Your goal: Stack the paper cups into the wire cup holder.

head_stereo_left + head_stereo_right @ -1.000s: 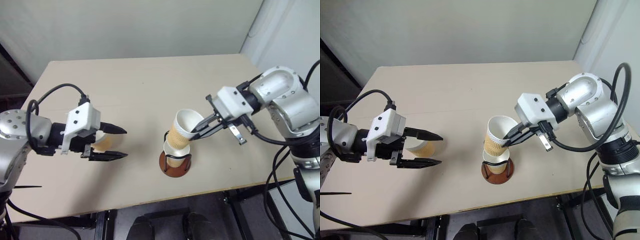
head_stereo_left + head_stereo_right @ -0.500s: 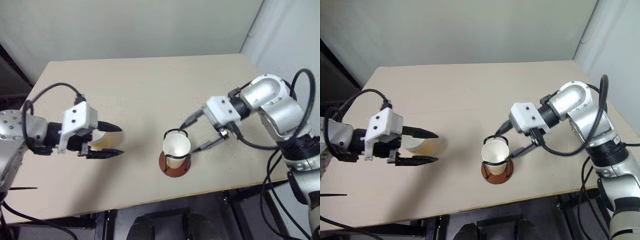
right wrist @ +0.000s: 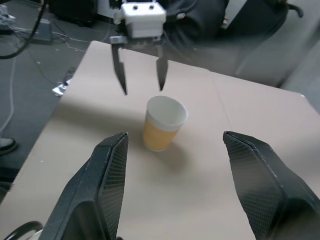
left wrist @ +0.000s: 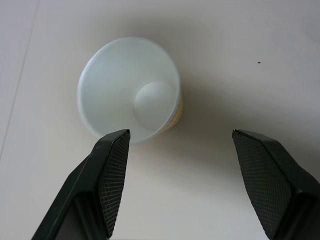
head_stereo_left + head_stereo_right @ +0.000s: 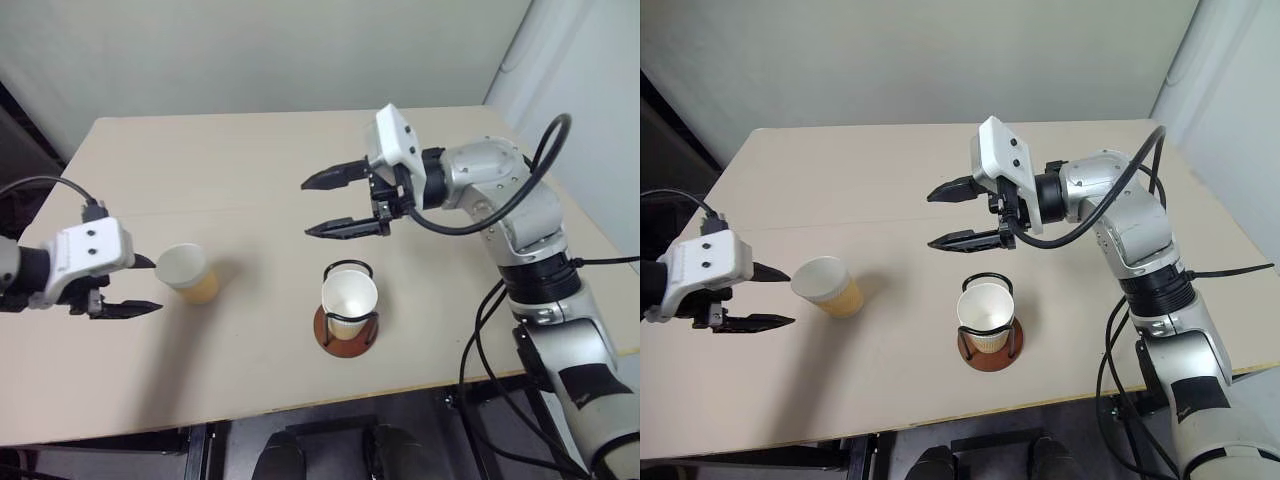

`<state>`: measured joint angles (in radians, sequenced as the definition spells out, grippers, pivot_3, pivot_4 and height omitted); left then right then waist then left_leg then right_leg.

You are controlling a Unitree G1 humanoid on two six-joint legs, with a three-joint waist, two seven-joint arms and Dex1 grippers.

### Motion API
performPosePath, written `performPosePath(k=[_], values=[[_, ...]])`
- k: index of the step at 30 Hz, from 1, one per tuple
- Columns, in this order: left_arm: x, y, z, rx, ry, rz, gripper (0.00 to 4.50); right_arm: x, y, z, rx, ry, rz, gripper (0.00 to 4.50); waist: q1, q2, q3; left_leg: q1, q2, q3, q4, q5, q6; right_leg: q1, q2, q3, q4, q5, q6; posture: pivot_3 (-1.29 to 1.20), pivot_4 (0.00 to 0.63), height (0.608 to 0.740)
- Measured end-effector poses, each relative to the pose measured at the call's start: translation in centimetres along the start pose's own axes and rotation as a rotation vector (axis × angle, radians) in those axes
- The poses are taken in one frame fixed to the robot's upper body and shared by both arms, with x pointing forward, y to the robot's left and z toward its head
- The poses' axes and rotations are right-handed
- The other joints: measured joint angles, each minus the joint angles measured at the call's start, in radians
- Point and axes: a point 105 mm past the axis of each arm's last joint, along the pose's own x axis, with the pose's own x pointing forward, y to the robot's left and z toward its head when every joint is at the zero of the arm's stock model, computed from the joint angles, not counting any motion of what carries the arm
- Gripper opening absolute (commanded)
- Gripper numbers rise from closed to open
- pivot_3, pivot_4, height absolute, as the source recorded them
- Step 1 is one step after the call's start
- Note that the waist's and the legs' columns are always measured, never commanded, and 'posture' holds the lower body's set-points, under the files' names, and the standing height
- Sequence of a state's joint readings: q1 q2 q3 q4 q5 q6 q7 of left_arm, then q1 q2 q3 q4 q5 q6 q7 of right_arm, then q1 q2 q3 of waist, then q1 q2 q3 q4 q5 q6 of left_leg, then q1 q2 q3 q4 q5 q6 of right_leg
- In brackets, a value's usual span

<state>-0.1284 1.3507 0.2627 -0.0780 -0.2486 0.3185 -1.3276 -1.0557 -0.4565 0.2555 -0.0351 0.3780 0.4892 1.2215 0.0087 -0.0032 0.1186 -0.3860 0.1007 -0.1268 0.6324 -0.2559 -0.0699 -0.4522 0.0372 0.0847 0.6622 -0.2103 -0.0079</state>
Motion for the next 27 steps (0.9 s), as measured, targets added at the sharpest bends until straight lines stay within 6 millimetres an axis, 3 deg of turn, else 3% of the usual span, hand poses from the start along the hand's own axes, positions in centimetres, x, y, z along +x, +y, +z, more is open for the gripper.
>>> performPosePath(k=[8, 9, 11, 19, 23, 27], values=[[3.4, -0.2, -1.1, 0.035, 0.055, -0.005, 3.52, -0.7, 0.4, 0.0, -0.009, 0.04, -0.016, 3.09, -0.005, 0.0, 0.0, 0.001, 0.001, 0.0, 0.001, 0.0, 0.0, 0.001, 0.004, 0.0, 0.0, 0.0, -0.001, 0.0, 0.15, 0.74], [3.6, -0.1, -1.2, 0.038, 0.06, 0.003, 3.33, -0.8, 0.4, 0.0, -0.008, 0.044, -0.019, 3.12, -0.005, 0.0, 0.0, 0.001, 0.002, 0.0, 0.001, 0.0, 0.0, 0.0, 0.005, 0.0, 0.0, 0.0, -0.001, 0.0, 0.15, 0.74], [3.7, -0.2, -1.1, 0.044, 0.058, -0.005, 2.92, -1.1, 0.5, 0.0, -0.008, 0.049, -0.02, 3.13, -0.005, 0.0, 0.0, 0.001, 0.002, 0.0, 0.001, 0.0, 0.0, 0.0, 0.009, 0.001, 0.0, 0.001, -0.001, 0.0, 0.15, 0.74], [3.5, -0.8, 0.6, 0.059, -0.022, -0.069, 0.04, -2.6, 1.2, 0.5, 0.013, 0.02, -0.001, 3.13, -0.005, -0.001, 0.0, 0.002, 0.002, 0.0, 0.002, 0.0, 0.0, 0.001, 0.01, -0.001, 0.0, 0.003, 0.003, 0.0, 0.15, 0.74], [2.8, -0.7, 2.5, 0.072, -0.106, -0.093, 0.04, -3.9, 1.9, 1.0, 0.024, 0.003, 0.021, 3.13, -0.001, -0.001, 0.0, 0.001, 0.002, 0.0, 0.004, 0.0, 0.0, 0.002, 0.011, -0.001, 0.0, 0.003, 0.003, 0.0, 0.15, 0.74], [0.5, 1.0, 7.1, 0.162, -0.272, -0.054, 0.04, -8.0, 3.7, 1.1, 0.064, 0.026, 0.042, 3.13, 0.018, -0.002, -0.001, 0.001, -0.001, 0.0, 0.007, 0.0, 0.0, 0.006, 0.011, -0.001, -0.001, 0.001, 0.0, 0.0, 0.15, 0.74]])
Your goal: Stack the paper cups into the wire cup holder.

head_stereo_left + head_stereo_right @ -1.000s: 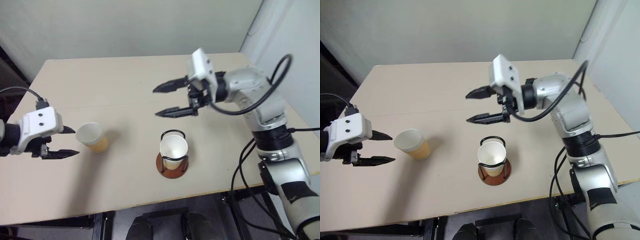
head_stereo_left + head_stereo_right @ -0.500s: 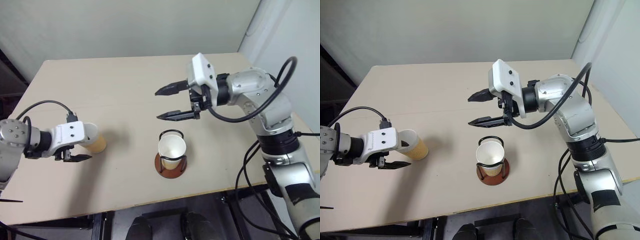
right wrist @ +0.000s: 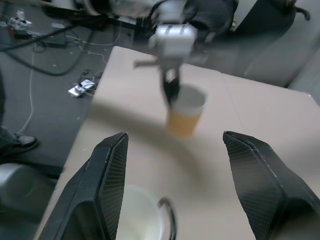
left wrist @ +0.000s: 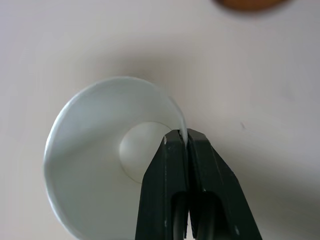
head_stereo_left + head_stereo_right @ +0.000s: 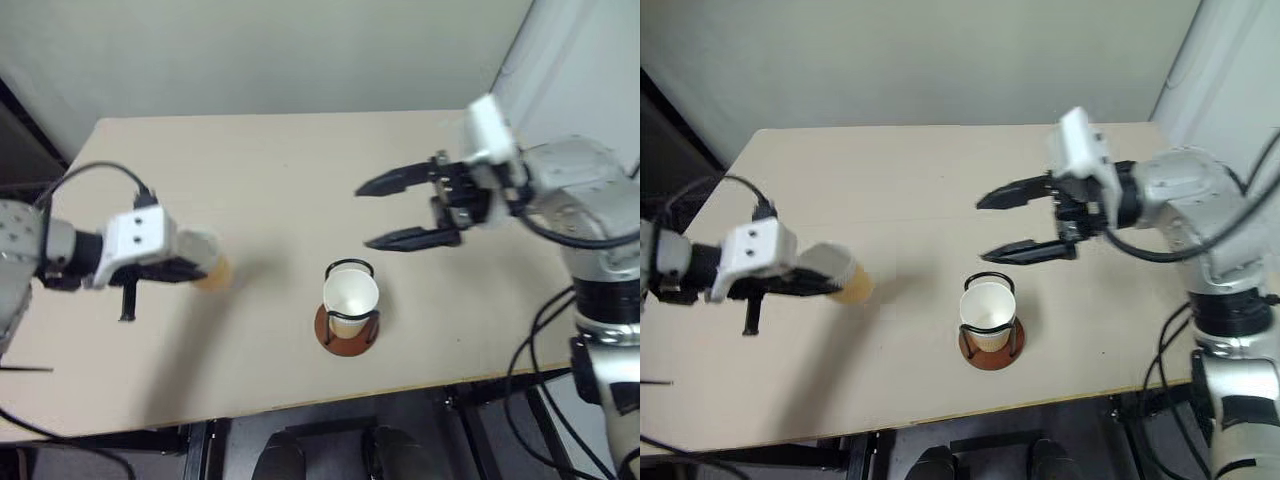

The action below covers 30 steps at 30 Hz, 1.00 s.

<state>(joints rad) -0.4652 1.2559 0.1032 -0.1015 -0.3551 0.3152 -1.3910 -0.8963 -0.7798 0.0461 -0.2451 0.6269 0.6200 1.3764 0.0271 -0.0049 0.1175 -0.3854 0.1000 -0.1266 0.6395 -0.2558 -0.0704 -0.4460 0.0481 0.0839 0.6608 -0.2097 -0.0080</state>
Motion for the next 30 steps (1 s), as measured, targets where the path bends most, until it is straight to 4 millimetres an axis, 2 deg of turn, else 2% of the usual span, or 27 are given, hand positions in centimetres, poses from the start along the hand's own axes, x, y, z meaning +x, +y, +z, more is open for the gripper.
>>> performPosePath(k=[1, 4, 7, 10, 12, 16, 19, 23, 26, 30], values=[[-0.2, 0.4, 0.9, 0.022, -0.028, 0.004, 0.04, -0.8, 0.3, -0.3, 0.012, 0.014, -0.004, 3.13, 0.001, -0.001, 0.0, 0.001, 0.0, 0.001, 0.001, 0.0, 0.0, 0.001, 0.0, 0.001, 0.0, 0.0, 0.0, 0.0, 0.15, 0.74], [-0.6, 1.4, 5.5, 0.133, -0.187, -0.015, 0.04, -3.4, 1.5, -1.5, 0.059, 0.078, -0.029, 3.13, 0.005, -0.001, 0.0, 0.001, -0.001, 0.003, 0.007, -0.002, 0.0, 0.005, 0.0, 0.002, -0.001, 0.0, 0.0, 0.0, 0.15, 0.74], [-0.4, 0.8, 10.1, 0.272, -0.35, -0.129, 0.04, -5.1, 2.6, -1.9, 0.079, 0.106, -0.059, 3.13, 0.006, -0.001, 0.0, 0.001, -0.003, 0.005, 0.009, -0.002, 0.001, 0.008, 0.0, 0.003, -0.003, 0.001, 0.004, 0.0, 0.15, 0.74], [0.5, -0.2, 12.2, 0.357, -0.409, -0.245, 0.04, -6.1, 3.0, -1.3, 0.072, 0.101, -0.096, 3.13, -0.004, 0.0, 0.0, 0.003, -0.003, 0.013, 0.01, -0.005, 0.007, 0.015, 0.0, 0.006, -0.004, -0.001, 0.009, 0.0, 0.15, 0.74], [1.5, -0.9, 13.1, 0.4, -0.432, -0.316, 0.04, -6.4, 3.2, -1.0, 0.055, 0.117, -0.12, 3.13, -0.01, 0.0, 0.0, 0.003, -0.002, 0.02, 0.013, -0.006, 0.02, 0.018, 0.0, 0.006, -0.004, -0.004, 0.013, 0.0, 0.15, 0.74], [3.0, -1.8, 14.1, 0.46, -0.459, -0.414, 0.04, -6.1, 3.4, -1.1, 0.056, 0.123, -0.13, 3.13, -0.01, 0.001, 0.0, 0.004, -0.001, 0.024, 0.019, -0.009, 0.025, 0.019, 0.0, 0.007, -0.003, -0.005, 0.016, 0.0, 0.15, 0.74], [4.2, -2.5, 14.0, 0.472, -0.461, -0.479, 0.04, -6.0, 3.5, -1.2, 0.054, 0.135, -0.136, 3.13, -0.007, 0.001, 0.0, 0.003, -0.001, 0.024, 0.025, -0.013, 0.033, 0.019, 0.0, 0.007, -0.003, -0.007, 0.018, 0.0, 0.15, 0.74], [6.0, -3.0, 13.6, 0.46, -0.461, -0.54, 0.04, -5.9, 3.5, -1.5, 0.057, 0.146, -0.161, 3.13, -0.001, 0.001, 0.0, 0.002, -0.001, 0.025, 0.026, -0.015, 0.035, 0.019, -0.001, 0.008, -0.004, -0.008, 0.02, 0.0, 0.15, 0.74], [6.5, -3.3, 13.3, 0.467, -0.455, -0.562, 0.04, -5.7, 3.6, -1.6, 0.055, 0.16, -0.171, 3.13, 0.003, 0.001, 0.0, 0.002, -0.001, 0.026, 0.026, -0.015, 0.035, 0.019, -0.001, 0.008, -0.004, -0.004, 0.029, 0.0, 0.15, 0.74], [7.2, -3.7, 13.0, 0.5, -0.433, -0.573, 0.04, -5.7, 3.8, -2.0, 0.074, 0.181, -0.185, 3.13, 0.004, 0.001, 0.0, 0.002, -0.001, 0.029, 0.027, -0.017, 0.037, 0.019, -0.001, 0.008, -0.004, -0.006, 0.031, 0.0, 0.15, 0.74]])
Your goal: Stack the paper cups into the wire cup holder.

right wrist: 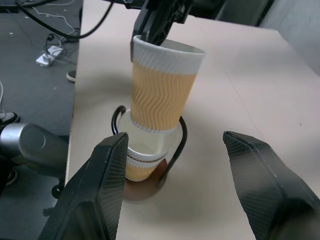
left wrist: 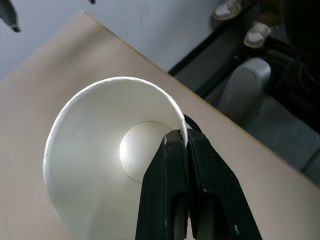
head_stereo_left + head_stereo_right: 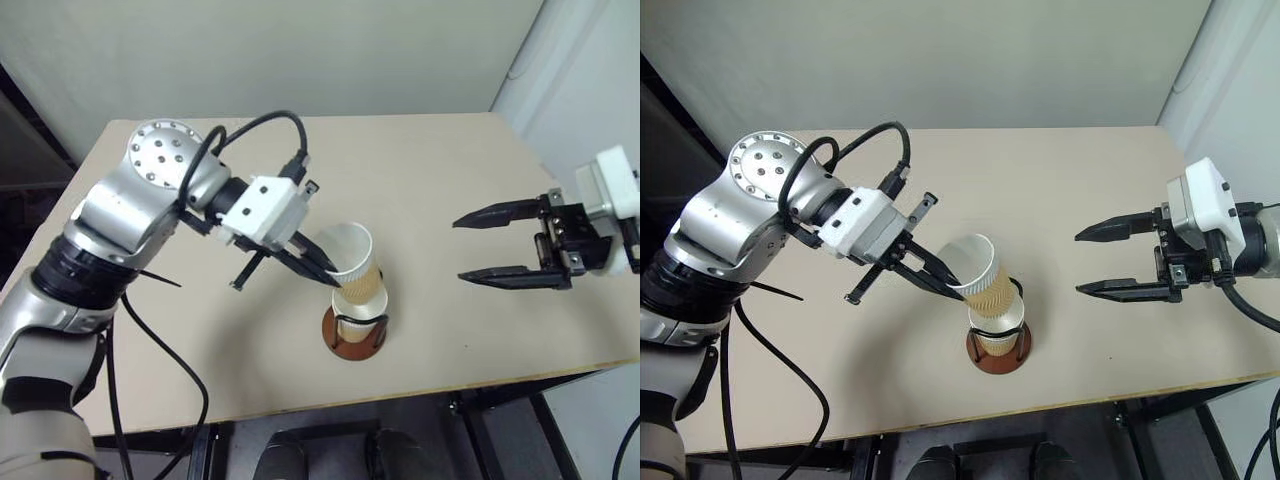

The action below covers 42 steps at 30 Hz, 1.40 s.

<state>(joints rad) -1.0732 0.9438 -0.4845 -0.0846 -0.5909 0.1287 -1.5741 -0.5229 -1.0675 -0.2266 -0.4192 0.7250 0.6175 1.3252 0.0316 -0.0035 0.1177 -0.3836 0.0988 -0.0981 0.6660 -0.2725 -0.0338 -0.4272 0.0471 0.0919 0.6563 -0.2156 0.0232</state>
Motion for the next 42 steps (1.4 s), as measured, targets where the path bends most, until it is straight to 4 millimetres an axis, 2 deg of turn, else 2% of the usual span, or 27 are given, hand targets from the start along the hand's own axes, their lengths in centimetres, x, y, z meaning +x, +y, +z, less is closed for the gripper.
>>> performPosePath(k=[1, 4, 12, 15, 18, 20, 23, 27, 29, 31, 34, 42], values=[[0.3, 0.0, -0.2, 0.006, 0.015, -0.007, 0.04, 0.0, 0.0, 0.0, 0.0, 0.003, -0.006, 3.13, 0.0, 0.0, 0.0, 0.0, 0.0, 0.0, 0.0, -0.001, 0.001, 0.0, 0.0, 0.0, 0.0, 0.0, 0.0, 0.0, 0.15, 0.74], [0.8, -0.1, -1.1, 0.022, 0.068, -0.024, 0.62, 0.0, -0.1, 0.0, -0.003, 0.008, -0.013, 3.13, 0.001, 0.0, 0.0, 0.0, 0.0, 0.001, 0.001, -0.002, 0.003, 0.0, 0.0, 0.0, -0.001, 0.0, 0.0, 0.0, 0.15, 0.74], [1.7, 0.3, -1.0, 0.045, 0.048, -0.027, 3.5, 0.1, -0.2, 0.3, -0.02, 0.001, -0.01, 3.13, 0.002, 0.0, 0.0, 0.0, 0.0, 0.002, 0.001, -0.005, 0.009, 0.0, 0.0, 0.0, -0.001, 0.0, 0.0, 0.0, 0.15, 0.74], [1.2, 0.5, -1.3, 0.012, 0.05, 0.025, 3.5, 0.4, -0.6, 0.2, -0.029, 0.0, 0.003, 3.13, 0.002, 0.0, 0.0, 0.0, 0.001, 0.002, 0.001, -0.005, 0.009, 0.0, 0.0, 0.0, 0.0, 0.0, 0.0, 0.0, 0.15, 0.74], [-1.6, 0.3, -2.9, -0.129, 0.066, 0.201, 3.5, 1.5, -1.4, -1.2, -0.007, 0.012, 0.024, 3.13, -0.014, 0.001, 0.0, 0.003, 0.001, 0.003, 0.0, -0.006, 0.01, 0.0, 0.001, 0.001, 0.001, 0.001, 0.001, 0.0, 0.15, 0.74], [-4.1, -1.3, -5.2, -0.29, 0.103, 0.318, 3.5, 1.5, -1.9, -2.4, 0.037, 0.024, 0.028, 3.13, -0.02, 0.002, 0.0, 0.004, 0.002, 0.002, 0.0, -0.005, 0.009, -0.001, 0.001, 0.002, 0.004, 0.0, 0.001, 0.0, 0.15, 0.74], [-6.5, -5.7, -7.7, -0.537, 0.101, 0.423, 3.5, 0.7, -2.6, -3.7, 0.093, 0.033, 0.028, 3.13, -0.022, 0.003, 0.0, 0.004, 0.003, 0.001, -0.003, -0.005, 0.008, -0.004, 0.001, 0.003, 0.006, -0.002, -0.001, 0.0, 0.15, 0.74], [-8.1, -11.4, -9.1, -0.786, 0.079, 0.532, 3.5, -1.1, -3.2, -5.4, 0.15, 0.043, 0.025, 3.13, -0.016, 0.002, 0.0, 0.003, 0.003, 0.0, -0.003, -0.007, 0.004, -0.007, 0.001, 0.005, 0.006, -0.006, -0.005, 0.0, 0.15, 0.74], [-8.7, -13.0, -9.2, -0.846, 0.084, 0.578, 3.5, -1.9, -3.4, -6.1, 0.169, 0.06, 0.011, 3.13, -0.008, 0.002, 0.0, 0.003, 0.003, 0.0, -0.003, -0.007, 0.004, -0.007, 0.001, 0.006, 0.007, -0.008, -0.007, 0.0, 0.15, 0.74], [-9.4, -13.4, -8.6, -0.852, 0.088, 0.631, 3.5, -2.4, -3.8, -6.3, 0.171, 0.067, 0.006, 3.13, -0.004, 0.002, 0.0, 0.003, 0.003, 0.0, -0.003, -0.008, 0.005, -0.007, 0.001, 0.014, 0.007, -0.01, -0.01, 0.0, 0.15, 0.74], [-10.0, -13.0, -7.5, -0.813, 0.101, 0.673, 3.5, -2.8, -4.3, -6.2, 0.153, 0.076, 0.0, 3.13, -0.004, 0.002, 0.0, 0.007, 0.001, 0.002, -0.003, -0.01, 0.009, -0.006, 0.001, 0.017, 0.008, -0.009, -0.014, 0.0, 0.15, 0.74], [-9.8, -12.7, -7.5, -0.821, 0.104, 0.696, 3.5, -2.2, -4.7, -6.6, 0.144, 0.089, 0.028, 3.13, -0.02, 0.002, 0.0, 0.018, 0.001, 0.008, -0.003, -0.01, 0.009, 0.001, 0.003, 0.019, 0.008, -0.006, -0.017, 0.0, 0.15, 0.74]])
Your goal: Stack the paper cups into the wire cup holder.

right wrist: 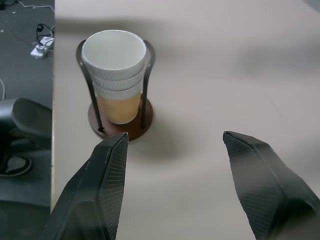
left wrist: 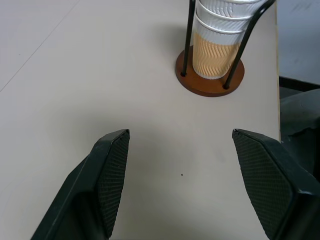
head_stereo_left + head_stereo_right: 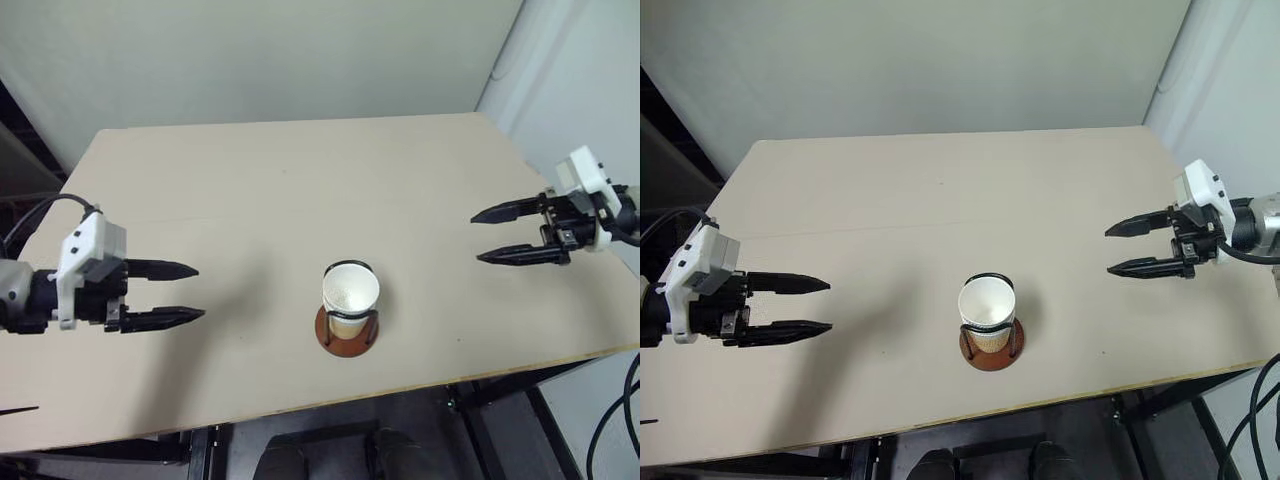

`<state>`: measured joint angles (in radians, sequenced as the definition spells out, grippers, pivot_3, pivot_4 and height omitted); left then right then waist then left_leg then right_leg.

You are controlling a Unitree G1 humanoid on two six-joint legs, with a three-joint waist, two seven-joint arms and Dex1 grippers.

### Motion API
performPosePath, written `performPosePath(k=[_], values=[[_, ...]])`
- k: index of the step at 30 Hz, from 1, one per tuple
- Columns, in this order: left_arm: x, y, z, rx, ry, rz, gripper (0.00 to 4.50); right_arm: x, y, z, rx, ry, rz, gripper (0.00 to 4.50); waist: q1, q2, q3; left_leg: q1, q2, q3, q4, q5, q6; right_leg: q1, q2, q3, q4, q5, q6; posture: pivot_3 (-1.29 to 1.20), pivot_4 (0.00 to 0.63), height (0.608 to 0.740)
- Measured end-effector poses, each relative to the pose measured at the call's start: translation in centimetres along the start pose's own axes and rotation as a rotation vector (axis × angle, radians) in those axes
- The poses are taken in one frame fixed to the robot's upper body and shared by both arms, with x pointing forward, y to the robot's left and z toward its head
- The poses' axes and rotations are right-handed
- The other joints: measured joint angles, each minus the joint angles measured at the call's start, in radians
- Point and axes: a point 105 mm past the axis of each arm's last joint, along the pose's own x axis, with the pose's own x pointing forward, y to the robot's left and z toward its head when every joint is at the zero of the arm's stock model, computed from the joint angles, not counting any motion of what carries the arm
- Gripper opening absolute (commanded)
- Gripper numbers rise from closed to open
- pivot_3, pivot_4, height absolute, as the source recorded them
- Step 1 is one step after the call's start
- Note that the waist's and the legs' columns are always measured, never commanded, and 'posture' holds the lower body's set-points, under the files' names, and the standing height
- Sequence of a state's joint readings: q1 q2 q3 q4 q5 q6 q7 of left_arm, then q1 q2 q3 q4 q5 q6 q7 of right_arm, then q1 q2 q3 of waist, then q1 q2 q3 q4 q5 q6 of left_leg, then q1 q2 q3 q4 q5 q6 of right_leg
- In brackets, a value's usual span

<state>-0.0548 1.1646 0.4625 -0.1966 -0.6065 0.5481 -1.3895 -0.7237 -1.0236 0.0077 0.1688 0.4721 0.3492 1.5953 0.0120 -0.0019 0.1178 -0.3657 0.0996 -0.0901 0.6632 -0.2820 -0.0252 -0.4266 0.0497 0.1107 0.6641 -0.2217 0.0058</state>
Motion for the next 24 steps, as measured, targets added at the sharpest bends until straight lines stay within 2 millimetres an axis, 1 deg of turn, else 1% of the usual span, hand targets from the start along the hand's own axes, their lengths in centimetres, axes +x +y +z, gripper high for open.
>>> performPosePath(k=[8, 18, 24], values=[[0.3, 0.2, 0.2, 0.007, -0.002, -0.008, 3.5, -0.1, -0.3, -0.2, -0.002, 0.016, -0.009, 3.13, -0.002, 0.0, 0.0, 0.0, 0.0, 0.0, -0.001, 0.0, 0.0, -0.001, 0.0, 0.0, 0.0, 0.0, -0.001, 0.0, 0.15, 0.74], [0.7, 0.4, -0.4, -0.014, -0.003, 0.003, 3.5, 0.0, -0.2, -0.5, 0.004, 0.018, -0.012, 3.13, -0.002, 0.0, 0.0, -0.001, 0.0, 0.0, -0.001, -0.003, -0.002, -0.002, 0.0, 0.001, -0.001, 0.0, -0.001, 0.0, 0.15, 0.74], [0.9, 0.0, -0.8, -0.025, 0.011, -0.004, 3.5, 0.6, -0.3, -0.7, 0.006, 0.007, -0.005, 3.13, -0.003, 0.0, 0.0, 0.0, 0.0, 0.0, -0.001, -0.003, -0.002, -0.003, 0.0, 0.001, -0.001, 0.0, -0.001, 0.0, 0.15, 0.74]])
